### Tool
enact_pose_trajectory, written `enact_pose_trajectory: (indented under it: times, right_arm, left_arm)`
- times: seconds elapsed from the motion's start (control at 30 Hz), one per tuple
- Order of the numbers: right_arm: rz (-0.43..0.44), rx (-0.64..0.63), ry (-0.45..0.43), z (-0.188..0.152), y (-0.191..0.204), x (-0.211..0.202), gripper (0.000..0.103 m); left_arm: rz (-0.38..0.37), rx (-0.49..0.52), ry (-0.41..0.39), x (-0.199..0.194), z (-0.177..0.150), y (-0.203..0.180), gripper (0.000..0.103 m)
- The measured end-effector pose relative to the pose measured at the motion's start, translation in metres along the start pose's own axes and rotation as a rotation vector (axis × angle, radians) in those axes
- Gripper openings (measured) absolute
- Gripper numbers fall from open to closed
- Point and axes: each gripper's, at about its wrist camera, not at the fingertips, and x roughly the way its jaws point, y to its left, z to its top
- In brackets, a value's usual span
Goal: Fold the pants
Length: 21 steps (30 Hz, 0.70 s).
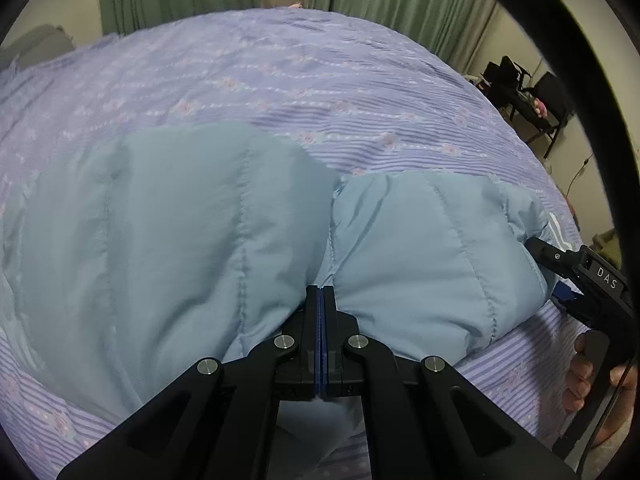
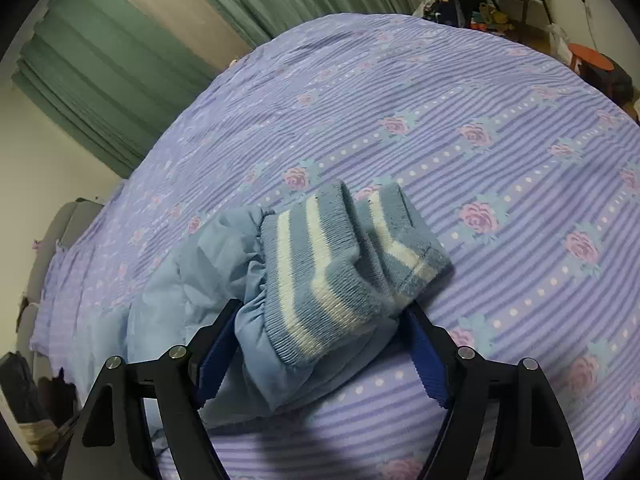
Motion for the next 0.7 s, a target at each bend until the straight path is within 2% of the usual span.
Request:
enact_pose_trajectory:
  times: [0.13,0.17,0.23,0.33,0.43,0.57,0.7]
  right_arm:
    - [0.005,-0.012,0.005,0.005,0.0,0.007,0.076]
    - [-0.004,-0.019,0.008,0.006,0.002,0.007,0.072]
    - [-0.005,-0.019,0.013,0.008,0.004,0.006,0.056]
    - [-0.022,-0.027,-0.009,0.009,0.012,-0.011,0.045]
    - [-0.061,-0.09,-0.071,0.009,0.033,-0.04,0.043]
    - [-0.115,-0.272,-0.168,0.003,0.085,-0.08,0.041]
    - [-0.158,-0.4,-0.213,-0.004,0.131,-0.1,0.041]
  left_arm:
    - [0.002,-0.003,0.01,0.004,0.002,0.003,0.004]
    - [0.005,0.0,0.007,0.003,0.002,0.0,0.004]
    - [0.001,-0.013,0.007,0.005,0.002,0.0,0.004]
    - [-0.007,-0.023,0.016,0.009,0.006,-0.005,0.004]
    - [-0.006,-0.012,0.026,0.011,0.008,-0.006,0.004]
    - [-0.017,-0.026,0.054,0.016,0.012,-0.002,0.004]
    - [-0.043,-0.05,0.115,0.015,0.026,0.001,0.004]
